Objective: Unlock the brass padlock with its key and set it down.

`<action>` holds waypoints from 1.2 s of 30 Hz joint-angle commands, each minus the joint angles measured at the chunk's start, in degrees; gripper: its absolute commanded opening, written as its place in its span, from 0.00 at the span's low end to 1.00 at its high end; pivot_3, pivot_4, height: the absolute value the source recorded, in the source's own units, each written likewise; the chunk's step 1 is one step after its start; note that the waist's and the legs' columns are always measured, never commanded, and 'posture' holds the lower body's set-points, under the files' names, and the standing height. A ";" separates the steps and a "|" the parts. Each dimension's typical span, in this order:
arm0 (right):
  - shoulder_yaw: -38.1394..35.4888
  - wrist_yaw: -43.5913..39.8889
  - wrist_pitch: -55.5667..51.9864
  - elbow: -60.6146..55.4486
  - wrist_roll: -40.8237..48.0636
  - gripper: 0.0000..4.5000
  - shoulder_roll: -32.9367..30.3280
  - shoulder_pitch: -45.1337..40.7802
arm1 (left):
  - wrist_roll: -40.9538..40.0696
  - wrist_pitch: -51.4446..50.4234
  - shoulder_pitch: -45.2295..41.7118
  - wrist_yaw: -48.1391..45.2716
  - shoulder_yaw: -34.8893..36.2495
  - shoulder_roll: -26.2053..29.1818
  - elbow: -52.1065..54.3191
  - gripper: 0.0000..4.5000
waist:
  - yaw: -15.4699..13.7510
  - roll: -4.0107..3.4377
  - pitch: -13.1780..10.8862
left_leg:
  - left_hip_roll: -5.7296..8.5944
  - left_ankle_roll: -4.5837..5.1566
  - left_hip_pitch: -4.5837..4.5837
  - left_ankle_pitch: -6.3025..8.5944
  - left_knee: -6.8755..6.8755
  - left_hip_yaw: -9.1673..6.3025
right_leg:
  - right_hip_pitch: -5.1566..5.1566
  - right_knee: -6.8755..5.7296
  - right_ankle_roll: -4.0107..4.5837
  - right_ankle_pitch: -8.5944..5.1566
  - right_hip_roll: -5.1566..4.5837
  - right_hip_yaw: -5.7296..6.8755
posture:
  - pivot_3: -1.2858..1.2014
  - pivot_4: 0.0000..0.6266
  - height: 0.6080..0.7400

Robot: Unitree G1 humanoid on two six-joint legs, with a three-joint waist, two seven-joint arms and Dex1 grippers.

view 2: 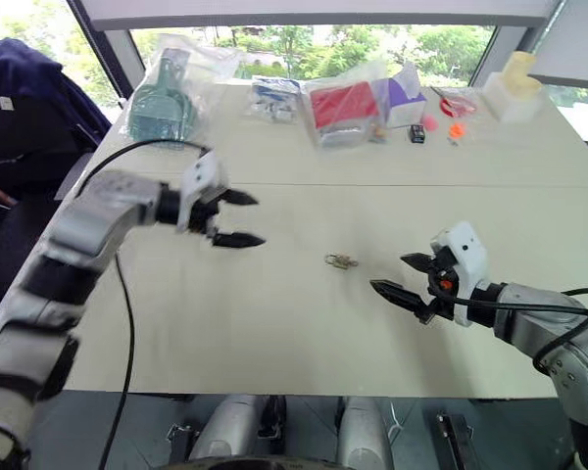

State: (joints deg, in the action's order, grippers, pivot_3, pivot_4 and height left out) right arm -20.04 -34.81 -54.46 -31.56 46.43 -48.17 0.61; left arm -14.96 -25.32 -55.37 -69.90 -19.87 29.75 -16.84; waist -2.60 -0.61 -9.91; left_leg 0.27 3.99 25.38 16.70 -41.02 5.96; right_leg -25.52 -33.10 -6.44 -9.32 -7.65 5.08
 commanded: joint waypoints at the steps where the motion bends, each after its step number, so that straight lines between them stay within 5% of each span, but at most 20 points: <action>1: -2.04 3.47 -0.09 -3.36 1.10 0.98 2.47 0.64 | 5.69 8.61 -5.99 -3.23 -5.04 -7.44 -11.14 1.00 | 0.24 0.03 -0.01 | 0.03 0.27 -0.01 0.16 -0.04 0.01 | 0.04 0.02 0.00 0.00 -0.03 -0.01 | 0.52 0.24 0.96; 6: -1.57 9.47 0.38 -7.61 -0.43 0.98 7.46 4.06 | 14.10 24.17 -13.52 -5.13 -9.38 -17.95 -32.84 1.00 | 0.30 0.07 -0.02 | 0.00 0.35 0.01 0.21 -0.05 0.02 | -0.04 0.02 -0.01 0.00 -0.05 -0.01 | 0.52 0.24 0.96; 12: -2.97 13.32 0.88 -12.00 0.48 0.98 10.93 8.98 | 18.30 31.53 -18.95 -4.54 -7.95 -25.16 -49.16 1.00 | 0.35 0.07 -0.03 | -0.04 0.35 0.04 0.21 -0.02 -0.01 | -0.12 -0.04 -0.01 0.01 -0.03 -0.01 | 0.52 0.24 0.96; 27: -0.80 15.46 2.94 -11.04 -0.98 0.98 12.25 8.50 | 29.01 36.79 -18.42 -2.17 -8.06 -29.81 -56.66 1.00 | 0.27 0.09 -0.02 | -0.03 0.38 0.02 0.22 -0.05 -0.02 | -0.06 -0.02 -0.02 0.01 -0.05 -0.01 | 0.52 0.24 0.96; 31: -0.16 15.62 3.29 -10.89 -1.40 1.00 12.51 8.48 | 29.99 36.42 -17.72 -2.34 -7.60 -30.42 -56.85 0.74 | 0.17 0.09 0.00 | -0.03 0.38 -0.01 0.22 -0.08 -0.05 | 0.01 -0.02 -0.02 0.01 -0.05 0.01 | 0.52 0.24 0.96; 36: 0.17 15.51 3.40 -10.89 -1.43 1.00 12.57 8.85 | 31.13 36.64 -16.81 -1.82 -7.87 -30.84 -56.86 0.24 | 0.23 0.10 0.01 | -0.03 0.39 -0.04 0.23 -0.12 -0.07 | 0.06 -0.02 -0.01 0.01 -0.06 0.01 | 0.52 0.24 0.96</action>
State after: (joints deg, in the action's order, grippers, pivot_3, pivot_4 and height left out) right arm -19.43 -19.36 -52.10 -41.82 45.10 -35.84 9.27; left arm 13.65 11.59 -73.16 -72.93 -27.13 -0.71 -73.10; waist -2.37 -0.51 -9.90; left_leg 0.24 4.38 25.33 16.93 -41.14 5.89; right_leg -25.46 -33.12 -6.45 -9.31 -7.71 5.09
